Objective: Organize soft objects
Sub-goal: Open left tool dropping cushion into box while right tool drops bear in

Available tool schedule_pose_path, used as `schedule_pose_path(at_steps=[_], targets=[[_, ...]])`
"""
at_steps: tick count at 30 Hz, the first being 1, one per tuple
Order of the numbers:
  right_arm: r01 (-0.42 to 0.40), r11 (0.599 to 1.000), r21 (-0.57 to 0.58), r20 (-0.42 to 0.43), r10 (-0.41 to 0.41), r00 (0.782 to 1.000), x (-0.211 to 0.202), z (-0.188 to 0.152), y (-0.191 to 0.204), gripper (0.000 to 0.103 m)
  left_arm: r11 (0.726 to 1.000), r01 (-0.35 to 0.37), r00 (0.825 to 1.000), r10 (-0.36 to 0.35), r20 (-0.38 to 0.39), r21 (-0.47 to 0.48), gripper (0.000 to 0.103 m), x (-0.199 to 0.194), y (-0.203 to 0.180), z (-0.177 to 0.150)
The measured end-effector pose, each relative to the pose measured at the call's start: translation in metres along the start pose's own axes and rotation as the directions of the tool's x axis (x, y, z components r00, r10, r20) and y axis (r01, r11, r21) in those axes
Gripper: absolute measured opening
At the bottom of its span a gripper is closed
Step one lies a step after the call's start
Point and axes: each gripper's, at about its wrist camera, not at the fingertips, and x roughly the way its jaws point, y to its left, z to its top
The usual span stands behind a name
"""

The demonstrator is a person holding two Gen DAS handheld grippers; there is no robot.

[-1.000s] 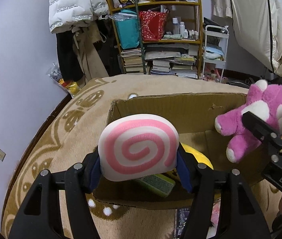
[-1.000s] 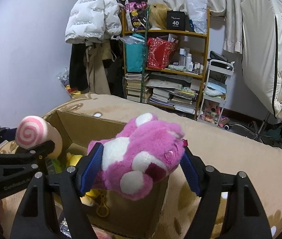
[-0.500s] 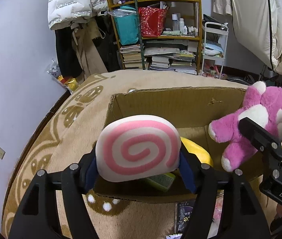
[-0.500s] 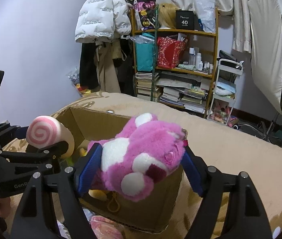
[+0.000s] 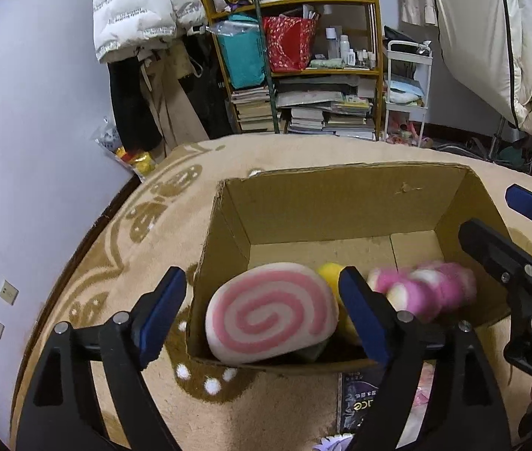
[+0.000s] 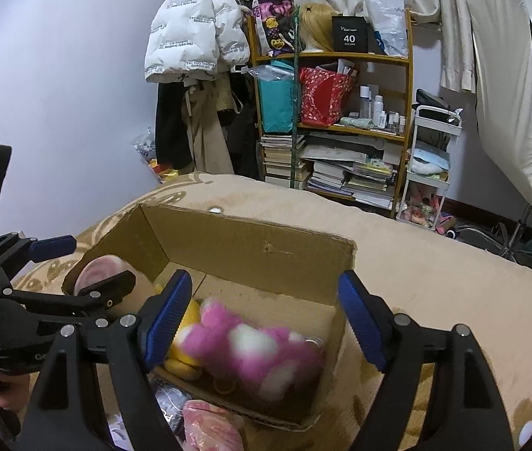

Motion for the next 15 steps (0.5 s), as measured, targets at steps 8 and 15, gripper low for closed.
schedule_pose_path(at_steps=[8,15], targets=[[-0.01,1.0,0.024,0.002,0.01,1.0,-0.018,0.0,-0.002,0.091,1.0,-0.021,1.0,0.021,0.007,-0.017,0.091,-0.018,0.007,-0.004],[-0.008,1.0,0.021,0.025,0.007,1.0,-0.043,0.004,0.004,0.098,0.999,-0.037,0.999,0.037,0.023,-0.035,0.098,-0.05,0.017,-0.011]])
